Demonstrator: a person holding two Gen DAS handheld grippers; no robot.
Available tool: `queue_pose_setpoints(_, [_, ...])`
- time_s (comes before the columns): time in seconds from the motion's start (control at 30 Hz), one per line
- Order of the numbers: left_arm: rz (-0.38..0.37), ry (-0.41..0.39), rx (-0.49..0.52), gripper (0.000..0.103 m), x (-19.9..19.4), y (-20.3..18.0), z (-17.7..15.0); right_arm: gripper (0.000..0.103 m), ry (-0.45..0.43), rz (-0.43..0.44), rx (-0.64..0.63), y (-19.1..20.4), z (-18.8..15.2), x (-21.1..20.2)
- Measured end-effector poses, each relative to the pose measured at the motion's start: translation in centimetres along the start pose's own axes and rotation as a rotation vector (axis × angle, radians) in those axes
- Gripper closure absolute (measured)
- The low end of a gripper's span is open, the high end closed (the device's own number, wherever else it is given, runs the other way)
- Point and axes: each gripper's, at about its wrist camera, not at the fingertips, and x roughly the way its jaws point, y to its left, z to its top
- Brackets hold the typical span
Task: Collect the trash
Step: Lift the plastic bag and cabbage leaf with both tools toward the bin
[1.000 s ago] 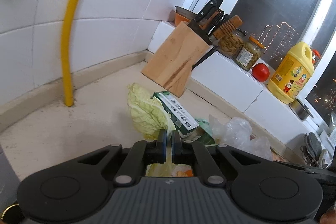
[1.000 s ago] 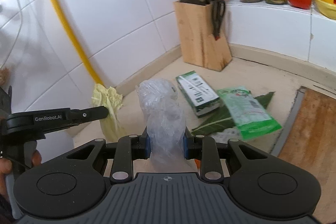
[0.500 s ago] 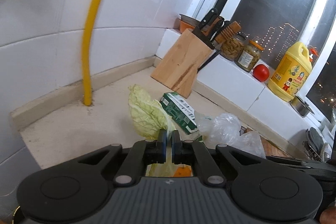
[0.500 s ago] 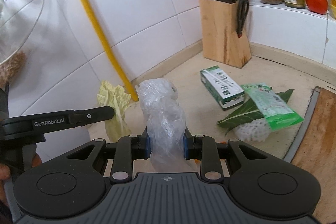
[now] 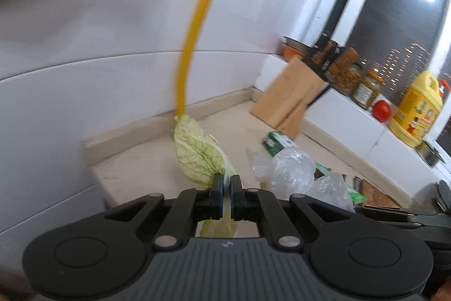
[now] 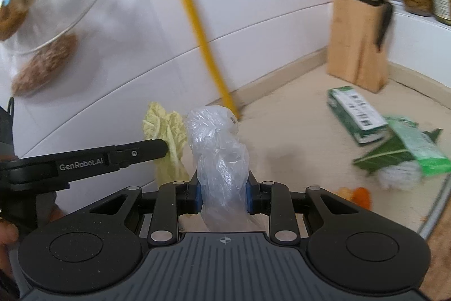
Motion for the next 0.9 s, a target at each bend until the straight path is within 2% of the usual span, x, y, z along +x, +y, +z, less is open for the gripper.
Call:
queue_pose_setpoints(0.4, [0.152, -0.053, -0.064, 0.102, -5.1, 5.1, -1.7, 0.069, 0.064, 0.138, -0.108, 6.9, -0.4, 3.3])
queue_pose_setpoints(0.9, [0.246, -0.052, -0.13, 0.102, -8.5, 9.2, -4.1, 0.069, 0.141, 0.228, -0.19, 12.9, -2.5, 5.7])
